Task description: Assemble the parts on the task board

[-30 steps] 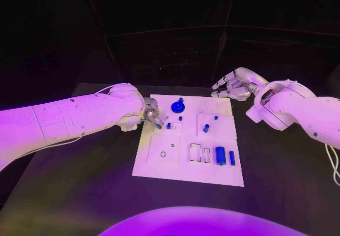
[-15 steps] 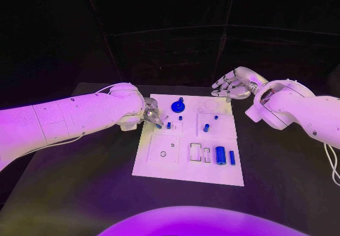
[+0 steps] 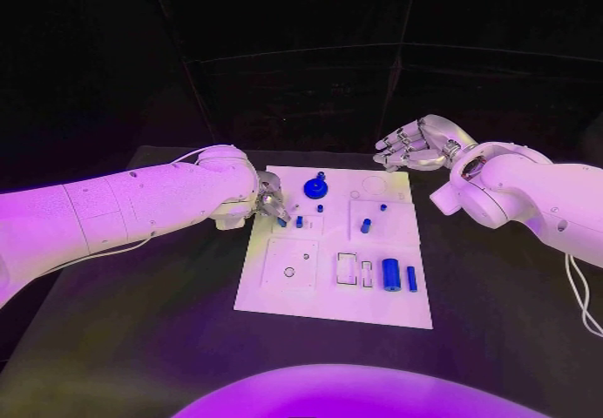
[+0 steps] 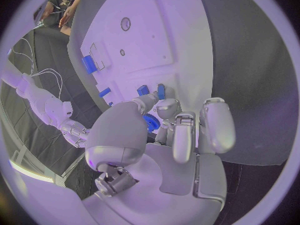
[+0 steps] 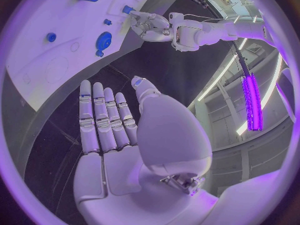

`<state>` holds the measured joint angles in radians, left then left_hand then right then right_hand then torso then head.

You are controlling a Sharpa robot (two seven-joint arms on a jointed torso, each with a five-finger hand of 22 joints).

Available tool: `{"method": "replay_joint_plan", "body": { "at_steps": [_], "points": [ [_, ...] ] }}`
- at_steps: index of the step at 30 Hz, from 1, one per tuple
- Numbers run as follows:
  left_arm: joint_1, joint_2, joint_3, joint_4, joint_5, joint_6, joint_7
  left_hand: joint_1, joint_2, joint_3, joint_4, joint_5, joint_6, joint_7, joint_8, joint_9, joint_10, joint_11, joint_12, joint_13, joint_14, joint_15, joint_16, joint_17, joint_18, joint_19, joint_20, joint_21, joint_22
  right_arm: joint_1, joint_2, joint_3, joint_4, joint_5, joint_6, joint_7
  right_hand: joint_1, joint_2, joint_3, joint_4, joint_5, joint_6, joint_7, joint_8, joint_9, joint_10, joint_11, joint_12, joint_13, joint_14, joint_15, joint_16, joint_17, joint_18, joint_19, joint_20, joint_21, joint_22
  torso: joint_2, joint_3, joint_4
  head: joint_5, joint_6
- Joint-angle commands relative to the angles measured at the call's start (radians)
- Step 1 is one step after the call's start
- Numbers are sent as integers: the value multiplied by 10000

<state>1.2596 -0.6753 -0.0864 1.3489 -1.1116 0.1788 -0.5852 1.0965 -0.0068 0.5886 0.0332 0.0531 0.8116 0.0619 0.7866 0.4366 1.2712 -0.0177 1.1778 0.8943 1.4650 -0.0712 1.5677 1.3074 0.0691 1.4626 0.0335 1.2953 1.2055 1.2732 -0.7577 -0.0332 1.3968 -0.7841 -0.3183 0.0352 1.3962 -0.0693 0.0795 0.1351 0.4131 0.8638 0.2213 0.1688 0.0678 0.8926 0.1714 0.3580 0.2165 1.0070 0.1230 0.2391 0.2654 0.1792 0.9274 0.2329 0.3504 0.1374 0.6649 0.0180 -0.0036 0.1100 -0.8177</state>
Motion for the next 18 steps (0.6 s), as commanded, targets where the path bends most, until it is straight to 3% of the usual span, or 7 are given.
{"method": "replay_joint_plan", "body": {
  "at_steps": [1,8,18],
  "points": [
    [-35,48,-15,-73,-62,109,-32,-263,-35,492,-399,54,23,-81,63,-12,44,-23,-51,-29,1058,-88,31,2634,89,36,-50,-55,-6,20,-13,7,-9,1141,15,565,52,59,32,-66,-23,-47,24,64,-17,192,-17,-70,-475,279,-4,-269,-514,40,322,-45,-384,-256,-1,1,-10,-19,-1],
    [-55,115,-15,-207,-61,183,-50,-880,-256,-7,-4,42,178,-137,139,-12,83,-64,-20,-21,1058,-127,31,2634,84,50,-83,-51,22,20,-34,7,-11,1557,69,867,35,133,163,-184,-35,258,-24,98,-21,688,-126,-184,-1237,1019,-139,-680,-1206,40,1046,-182,-777,-535,-6,4,-9,-40,-11],
    [-71,142,-16,-266,-60,275,-116,-1234,-467,-921,270,36,385,-209,277,6,111,-122,21,7,1058,-180,31,2634,73,75,-133,-31,78,21,-50,7,-7,1667,79,955,1,112,217,-220,-41,309,-8,38,-27,800,-128,-273,-1477,1185,-136,-868,-1421,40,1191,-206,-940,-628,-1,-3,1,-59,-29]
  ]
}}
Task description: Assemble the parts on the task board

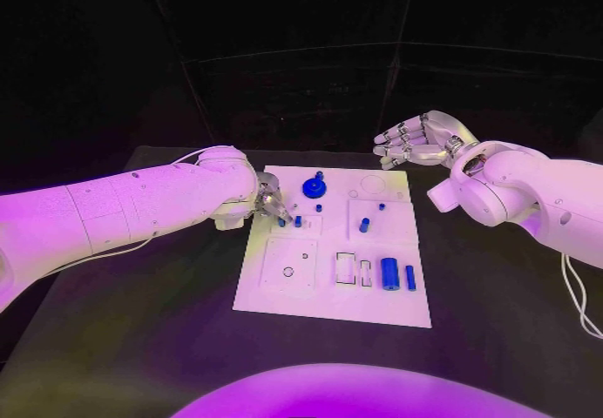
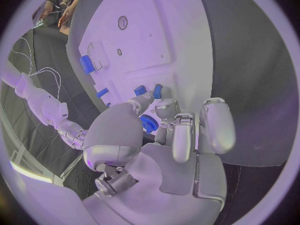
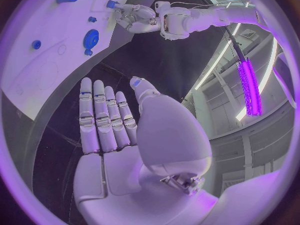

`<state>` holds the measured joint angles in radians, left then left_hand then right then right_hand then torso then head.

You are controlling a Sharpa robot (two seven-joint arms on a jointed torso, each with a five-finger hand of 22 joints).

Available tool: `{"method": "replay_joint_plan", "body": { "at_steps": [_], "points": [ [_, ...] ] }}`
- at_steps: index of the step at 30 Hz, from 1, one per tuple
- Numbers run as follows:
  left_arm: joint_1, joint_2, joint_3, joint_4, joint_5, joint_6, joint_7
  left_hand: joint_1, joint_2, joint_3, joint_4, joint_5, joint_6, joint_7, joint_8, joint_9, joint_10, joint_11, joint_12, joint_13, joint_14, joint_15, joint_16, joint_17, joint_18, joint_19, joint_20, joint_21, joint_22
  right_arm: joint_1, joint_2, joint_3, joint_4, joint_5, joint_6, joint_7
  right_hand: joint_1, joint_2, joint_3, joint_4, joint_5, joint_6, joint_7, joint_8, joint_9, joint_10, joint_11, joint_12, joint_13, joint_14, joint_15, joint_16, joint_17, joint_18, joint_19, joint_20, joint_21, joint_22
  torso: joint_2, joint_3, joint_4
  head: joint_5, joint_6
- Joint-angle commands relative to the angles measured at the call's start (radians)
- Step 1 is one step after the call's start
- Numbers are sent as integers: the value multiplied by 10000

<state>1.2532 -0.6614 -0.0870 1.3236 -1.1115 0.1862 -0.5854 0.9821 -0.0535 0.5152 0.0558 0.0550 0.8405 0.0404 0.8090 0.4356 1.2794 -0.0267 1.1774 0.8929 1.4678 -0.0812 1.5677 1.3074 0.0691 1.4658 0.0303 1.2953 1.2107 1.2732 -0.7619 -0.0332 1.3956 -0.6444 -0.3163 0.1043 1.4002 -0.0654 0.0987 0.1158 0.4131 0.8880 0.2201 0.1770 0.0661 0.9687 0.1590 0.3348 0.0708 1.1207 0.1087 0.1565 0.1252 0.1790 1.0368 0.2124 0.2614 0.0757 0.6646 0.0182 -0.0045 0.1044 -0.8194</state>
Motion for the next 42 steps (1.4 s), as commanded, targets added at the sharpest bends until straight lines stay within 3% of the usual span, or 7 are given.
{"method": "replay_joint_plan", "body": {
  "at_steps": [1,15,23,29,37,39,42],
  "points": [
    [-8,2,-10,-12,-61,211,-123,-119,-17,-315,75,16,118,-4,76,21,37,-39,34,30,1030,-87,31,2634,70,48,-107,-22,41,21,-8,7,5,272,59,266,-38,72,25,-27,-40,67,4,-44,-9,39,-4,-41,-20,48,7,-42,-19,42,96,-1,-50,-10,1,-5,9,-3,-12],
    [-16,-34,-10,-25,-63,5,-158,-315,-81,-1649,469,15,190,-41,203,27,48,-73,44,21,1030,-126,31,2634,65,66,-154,-31,74,21,-16,7,-14,216,2,282,-68,38,33,-59,-48,31,41,-112,-14,8,36,-115,-87,28,50,-201,-167,27,88,27,-205,-72,4,-14,12,2,-35],
    [-19,-217,-2,112,22,-1070,182,-782,-227,-2981,1253,-17,16,-38,170,-17,-56,-79,-25,-122,1030,-138,31,2634,95,41,-180,-163,-56,21,-12,7,-48,170,-6,307,-57,61,75,-92,-52,122,-10,-105,-1,88,3,-123,-87,44,48,-286,-264,36,96,39,-308,-91,-1,-18,5,-16,-7],
    [-3,-426,7,168,1243,-2552,1113,-64,-18,-3784,1717,-1,-1142,434,-343,-342,-2237,368,-2052,-2911,878,221,-276,2122,329,-452,62,-1343,-1360,21,-5,7,-87,148,-36,265,17,84,181,-164,-75,175,-32,-129,-5,148,-22,-166,-95,109,26,-338,-341,45,155,22,-371,-89,-4,-5,17,-60,20],
    [21,-502,9,207,1969,-3246,2103,1095,206,-4570,1972,18,-1903,936,-717,-956,-3389,850,-2699,-3571,6,621,-1816,-128,826,-1524,498,-3747,-3873,21,-8,7,-92,142,-64,244,28,81,209,-180,-86,179,-28,-142,-7,154,-21,-184,-97,118,25,-356,-363,43,164,20,-390,-89,1,-5,15,-117,71],
    [31,-476,8,181,2072,-3210,2917,1643,411,-4520,1817,23,-2056,1046,-799,-1096,-3835,977,-2959,-3782,-785,726,-2979,-1637,1090,-2349,601,-5349,-5476,21,-6,7,-93,142,-68,240,28,81,209,-180,-86,179,-28,-142,-7,154,-21,-184,-97,118,25,-356,-363,43,164,20,-390,-89,-1,-3,5,-131,85],
    [42,-362,5,82,1719,-3188,4327,3026,817,-4112,1215,59,-2320,1328,-1002,-1409,-4983,1260,-3721,-4372,-2812,1013,-5595,-4722,1074,-3078,857,-6310,-6040,21,-6,7,-91,141,-73,239,27,79,215,-183,-88,179,-24,-145,-8,155,-19,-188,-98,119,26,-360,-368,43,166,19,-395,-90,6,-4,3,-172,123]
  ]
}}
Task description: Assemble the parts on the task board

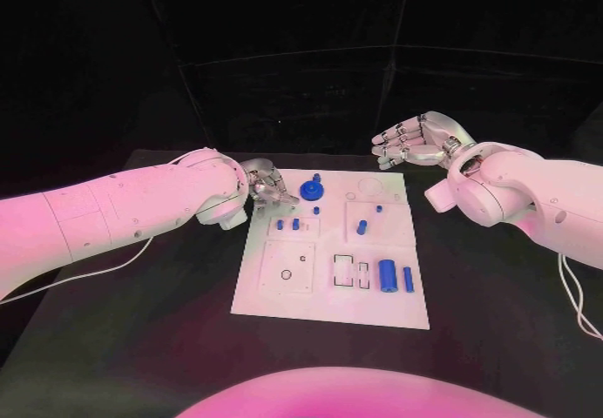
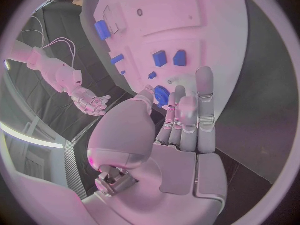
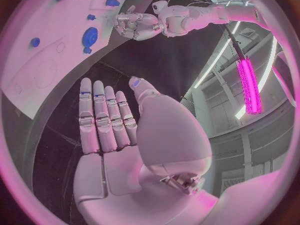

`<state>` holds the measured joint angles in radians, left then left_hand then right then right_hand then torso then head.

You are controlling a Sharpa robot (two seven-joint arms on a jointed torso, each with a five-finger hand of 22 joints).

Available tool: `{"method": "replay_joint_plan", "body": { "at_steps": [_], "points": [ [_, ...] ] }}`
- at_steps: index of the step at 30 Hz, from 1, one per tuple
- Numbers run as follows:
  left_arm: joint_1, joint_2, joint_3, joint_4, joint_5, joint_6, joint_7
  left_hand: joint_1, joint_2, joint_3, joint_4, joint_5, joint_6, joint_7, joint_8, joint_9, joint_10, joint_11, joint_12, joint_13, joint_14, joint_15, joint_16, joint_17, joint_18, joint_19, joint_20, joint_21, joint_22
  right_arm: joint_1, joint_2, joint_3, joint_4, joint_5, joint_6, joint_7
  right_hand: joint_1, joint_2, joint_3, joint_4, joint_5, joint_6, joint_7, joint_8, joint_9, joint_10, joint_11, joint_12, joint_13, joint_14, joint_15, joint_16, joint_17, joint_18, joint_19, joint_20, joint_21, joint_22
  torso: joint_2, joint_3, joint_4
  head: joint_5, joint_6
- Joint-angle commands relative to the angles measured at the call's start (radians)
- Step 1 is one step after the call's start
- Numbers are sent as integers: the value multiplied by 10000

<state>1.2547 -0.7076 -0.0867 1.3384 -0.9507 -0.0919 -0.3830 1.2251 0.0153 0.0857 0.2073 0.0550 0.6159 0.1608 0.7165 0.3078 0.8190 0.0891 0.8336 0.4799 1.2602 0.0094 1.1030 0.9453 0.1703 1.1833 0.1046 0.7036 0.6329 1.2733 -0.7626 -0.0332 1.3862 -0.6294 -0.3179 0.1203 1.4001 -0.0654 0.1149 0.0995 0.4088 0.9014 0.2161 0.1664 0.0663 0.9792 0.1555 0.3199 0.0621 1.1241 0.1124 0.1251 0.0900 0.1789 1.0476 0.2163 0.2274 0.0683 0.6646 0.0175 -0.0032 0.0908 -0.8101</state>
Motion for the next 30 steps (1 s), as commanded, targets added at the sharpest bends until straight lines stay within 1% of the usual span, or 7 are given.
{"method": "replay_joint_plan", "body": {
  "at_steps": [1,5,8,12,18,22,30],
  "points": [
    [29,141,1,-104,-56,-398,2630,921,164,315,-488,57,-56,123,-112,-193,-455,125,-383,-349,-903,134,-1154,-1345,85,-300,135,-506,-337,20,3,7,2,-9,-57,80,28,80,53,-20,-46,45,17,-39,-11,50,16,-39,-11,85,-11,-46,-16,43,58,-20,-55,-16,9,-1,-17,-48,41],
    [32,389,-3,-325,-959,-308,3723,2211,255,1132,-1269,57,162,101,-464,-606,-703,136,-977,-972,-1364,126,-1638,-1988,134,-411,179,-898,-604,20,7,7,5,-10,-50,84,28,80,53,-20,-46,45,17,-39,-11,50,16,-39,-11,85,-11,-46,-16,43,58,-20,-55,-16,12,-2,-24,-103,45],
    [29,645,-15,-591,-1702,-209,4165,2510,-152,1826,-1664,62,480,156,-1068,-1142,-613,226,-1634,-1696,-1355,163,-1610,-2208,117,-321,176,-936,-643,20,18,7,1,-25,-41,96,28,80,53,-20,-46,45,17,-39,-11,50,16,-39,-11,85,-11,-46,-16,43,58,-20,-55,-16,10,-1,-27,-139,72],
    [17,942,-86,-918,-2561,-190,4330,2164,-773,2177,-1743,31,1030,94,-1677,-1667,-379,207,-2265,-2444,-46,128,-160,-1035,104,366,175,-553,-479,20,37,7,-4,-40,-27,104,28,80,53,-20,-46,45,17,-39,-11,50,16,-39,-11,85,-11,-46,-16,43,58,-20,-55,-16,16,-2,-14,-172,92],
    [0,1332,-217,-1365,-3560,-69,4077,1771,-1155,2849,-1840,26,1757,-20,-2567,-2319,-9,125,-2995,-3379,1434,19,1839,901,-2,1431,38,673,524,20,62,7,-9,-49,-17,126,26,89,82,-25,-45,51,28,-50,-12,56,23,-55,-11,96,-10,-60,-35,41,68,-21,-73,-16,20,-11,-5,-204,94],
    [-11,1533,-246,-1609,-4269,13,4049,1628,-1380,2940,-1964,31,2093,-69,-2805,-2426,280,84,-3094,-3638,1774,-6,2224,1259,-173,1925,14,1665,1535,20,71,7,-5,-50,-31,160,-2,78,92,-18,-23,62,38,-58,-12,69,28,-67,-10,112,-8,-72,-54,40,81,-20,-89,-15,9,-3,-5,-218,89],
    [-26,1852,-259,-1968,-4693,258,4026,1429,-1519,2879,-1985,24,2266,-117,-3031,-2437,402,34,-3220,-3840,1917,-62,2308,1264,-208,2105,-41,1907,1785,20,97,7,-13,-103,-39,174,-15,70,101,-18,2,68,41,-64,-12,77,30,-76,-10,122,-7,-80,-67,39,90,-21,-101,-15,1,-5,-13,-235,65]
  ]
}}
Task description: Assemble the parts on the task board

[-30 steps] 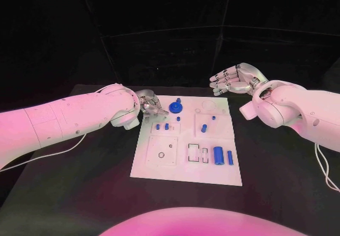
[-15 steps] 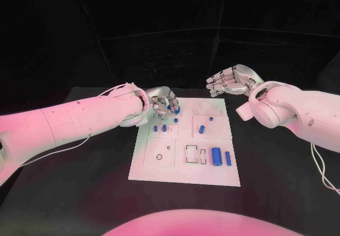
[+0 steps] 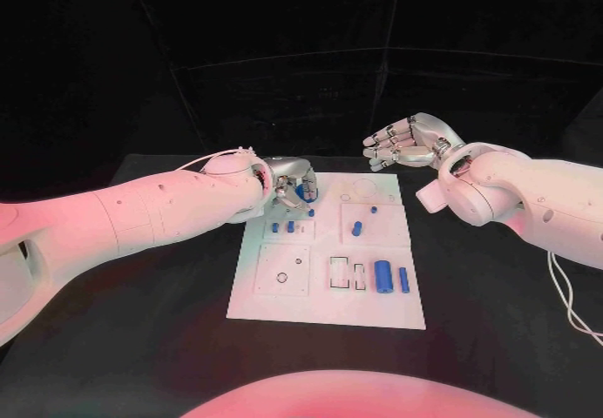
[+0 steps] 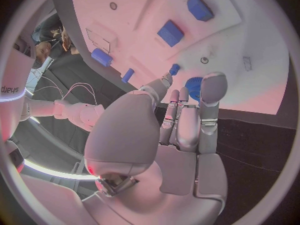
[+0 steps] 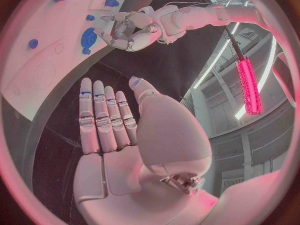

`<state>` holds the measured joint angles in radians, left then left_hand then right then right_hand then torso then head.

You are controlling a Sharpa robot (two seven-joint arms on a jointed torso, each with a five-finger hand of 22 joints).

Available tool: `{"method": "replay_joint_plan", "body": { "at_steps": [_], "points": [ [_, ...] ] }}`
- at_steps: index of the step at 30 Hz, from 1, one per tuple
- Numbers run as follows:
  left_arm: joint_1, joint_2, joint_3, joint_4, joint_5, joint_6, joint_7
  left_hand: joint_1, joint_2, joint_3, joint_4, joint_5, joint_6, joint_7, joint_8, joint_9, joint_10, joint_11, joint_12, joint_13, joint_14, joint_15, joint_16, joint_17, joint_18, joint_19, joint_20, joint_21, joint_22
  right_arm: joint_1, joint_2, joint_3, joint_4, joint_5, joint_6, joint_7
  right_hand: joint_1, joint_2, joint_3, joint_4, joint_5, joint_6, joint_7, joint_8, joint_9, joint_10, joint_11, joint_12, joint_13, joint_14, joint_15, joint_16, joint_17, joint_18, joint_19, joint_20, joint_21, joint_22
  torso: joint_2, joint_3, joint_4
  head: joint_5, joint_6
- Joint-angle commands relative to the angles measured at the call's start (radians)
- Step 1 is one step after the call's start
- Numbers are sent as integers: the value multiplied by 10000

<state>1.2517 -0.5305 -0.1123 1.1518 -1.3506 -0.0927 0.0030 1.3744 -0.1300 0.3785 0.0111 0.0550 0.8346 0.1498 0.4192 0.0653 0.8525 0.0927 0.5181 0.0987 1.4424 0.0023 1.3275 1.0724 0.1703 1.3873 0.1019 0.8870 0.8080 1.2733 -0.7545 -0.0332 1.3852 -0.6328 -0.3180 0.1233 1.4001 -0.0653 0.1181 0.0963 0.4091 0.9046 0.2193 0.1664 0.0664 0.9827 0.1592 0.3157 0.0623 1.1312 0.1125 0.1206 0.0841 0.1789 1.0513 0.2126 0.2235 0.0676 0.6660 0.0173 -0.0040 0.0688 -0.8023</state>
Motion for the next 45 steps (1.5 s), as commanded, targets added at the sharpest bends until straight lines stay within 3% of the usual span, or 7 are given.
{"method": "replay_joint_plan", "body": {
  "at_steps": [1,15,24,45],
  "points": [
    [0,130,-4,-152,-717,295,169,-79,-73,-59,-23,24,87,-8,-76,-13,72,-4,-74,-42,105,5,69,-3,-211,76,-17,86,50,20,21,7,-5,-77,-38,144,-15,70,70,14,-1,36,8,-65,-13,42,-7,-34,-12,52,-7,-36,-9,40,54,16,-62,-8,-12,-2,-5,-17,-13],
    [-29,360,-80,-324,-779,661,172,-110,-33,-87,-79,28,321,-56,-229,3,315,-48,-121,-176,192,-35,103,-56,-271,228,-58,371,370,20,59,7,-22,-124,-34,131,-24,61,83,10,24,41,10,-73,-14,47,-5,-46,-12,60,-7,-47,-24,39,62,16,-76,-8,-13,7,17,-44,-44],
    [-59,487,-91,-506,-781,909,-77,-62,68,-14,-153,32,484,-83,-341,5,616,-96,-100,-226,221,-74,116,-106,-287,274,-96,448,469,20,63,7,-25,-137,-44,142,-24,61,83,10,24,41,10,-73,-14,47,-5,-46,-12,60,-7,-47,-24,39,62,16,-76,-8,-11,7,-1,-54,-50],
    [-169,705,-90,-790,-781,842,19,-106,147,43,-163,24,635,-100,-413,10,772,-122,-132,-267,246,-101,134,-135,-327,341,-126,636,691,21,127,8,-31,-291,18,111,-31,60,107,5,40,54,12,-81,-13,60,-6,-58,-11,76,-8,-58,-42,39,74,15,-93,-7,-16,5,9,-119,-72]
  ]
}}
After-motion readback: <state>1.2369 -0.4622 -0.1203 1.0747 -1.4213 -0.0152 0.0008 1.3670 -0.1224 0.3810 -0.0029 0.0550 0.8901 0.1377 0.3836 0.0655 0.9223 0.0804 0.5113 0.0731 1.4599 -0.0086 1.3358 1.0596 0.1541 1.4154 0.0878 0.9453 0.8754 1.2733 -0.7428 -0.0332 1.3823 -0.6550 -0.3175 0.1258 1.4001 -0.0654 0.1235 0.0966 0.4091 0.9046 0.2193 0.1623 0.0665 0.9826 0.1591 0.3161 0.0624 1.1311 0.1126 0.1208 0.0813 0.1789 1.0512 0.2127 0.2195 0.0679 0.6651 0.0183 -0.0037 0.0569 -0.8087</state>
